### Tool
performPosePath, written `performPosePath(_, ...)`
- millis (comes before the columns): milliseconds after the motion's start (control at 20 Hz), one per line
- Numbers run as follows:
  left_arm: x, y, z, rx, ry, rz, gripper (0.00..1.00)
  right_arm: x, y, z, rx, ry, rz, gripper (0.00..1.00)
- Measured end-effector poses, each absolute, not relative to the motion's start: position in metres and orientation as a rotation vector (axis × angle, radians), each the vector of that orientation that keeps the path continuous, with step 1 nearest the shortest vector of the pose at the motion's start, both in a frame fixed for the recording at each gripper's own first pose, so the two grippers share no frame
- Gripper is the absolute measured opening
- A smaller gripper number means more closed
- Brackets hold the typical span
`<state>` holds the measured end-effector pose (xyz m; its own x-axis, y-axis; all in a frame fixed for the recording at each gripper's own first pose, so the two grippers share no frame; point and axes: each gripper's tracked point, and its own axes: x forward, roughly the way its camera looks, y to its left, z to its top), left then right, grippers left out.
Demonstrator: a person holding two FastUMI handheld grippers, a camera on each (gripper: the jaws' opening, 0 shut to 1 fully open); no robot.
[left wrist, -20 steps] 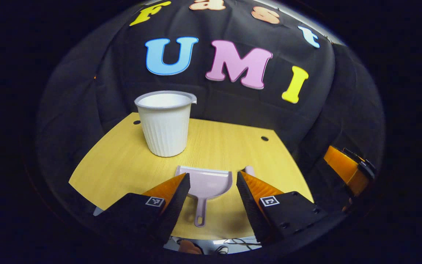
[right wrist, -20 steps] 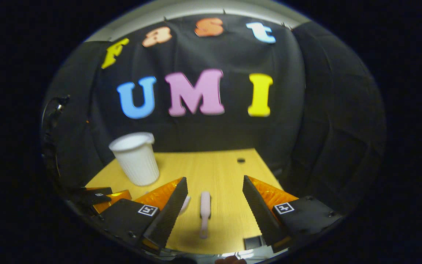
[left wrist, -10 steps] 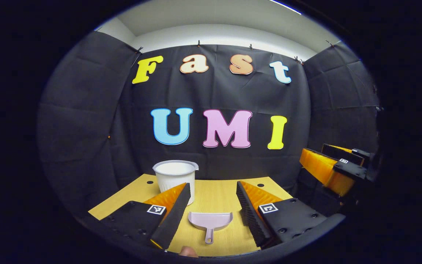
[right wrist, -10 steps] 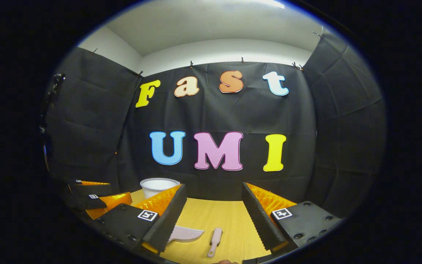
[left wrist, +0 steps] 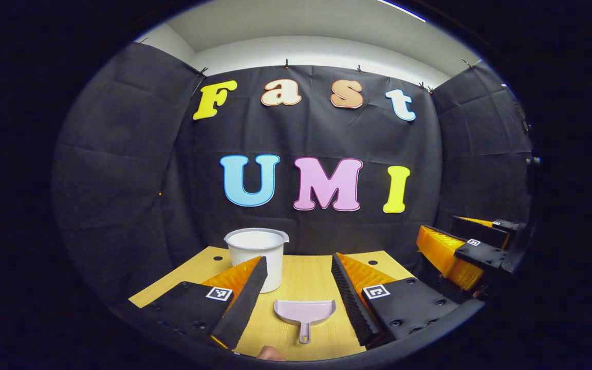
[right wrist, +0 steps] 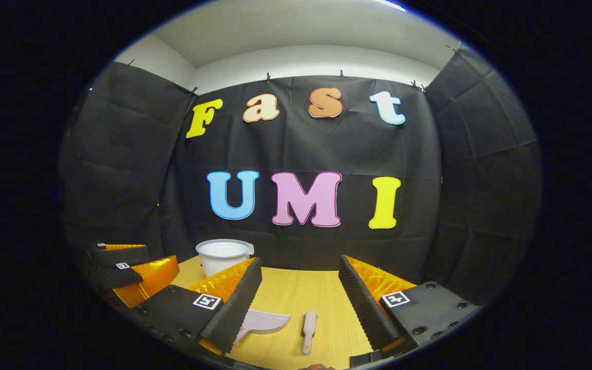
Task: Pick up the small broom and dustpan from the desktop, sweep the trash into the dustpan with the broom, and then empty the trash into the garbage bin.
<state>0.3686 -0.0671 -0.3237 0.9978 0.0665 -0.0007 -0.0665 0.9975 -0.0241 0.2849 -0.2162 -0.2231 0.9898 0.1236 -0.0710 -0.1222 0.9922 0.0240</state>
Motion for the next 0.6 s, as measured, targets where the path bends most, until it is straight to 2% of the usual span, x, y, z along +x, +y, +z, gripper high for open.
performPosePath(100,0.372,-0.066,-0.337,-0.05,0.032,0.058,0.75,0.285,-0.214,-0.227,0.011,0.085,0.126,0.97)
performPosePath(150,0.373,-0.065,-0.342,-0.055,0.043,0.05,0.75,0.287,-0.213,-0.228,0.01,0.092,0.133,0.9)
performPosePath(200,0.376,-0.062,-0.345,-0.057,0.055,0.044,0.75,0.287,-0.211,-0.228,0.003,0.097,0.139,0.9)
performPosePath(250,0.377,-0.06,-0.35,-0.059,0.059,0.041,0.73,0.286,-0.212,-0.228,-0.006,0.092,0.137,0.97)
performPosePath(600,0.38,-0.056,-0.371,-0.054,0.082,0.009,0.75,0.28,-0.204,-0.236,0.005,0.103,0.132,0.97)
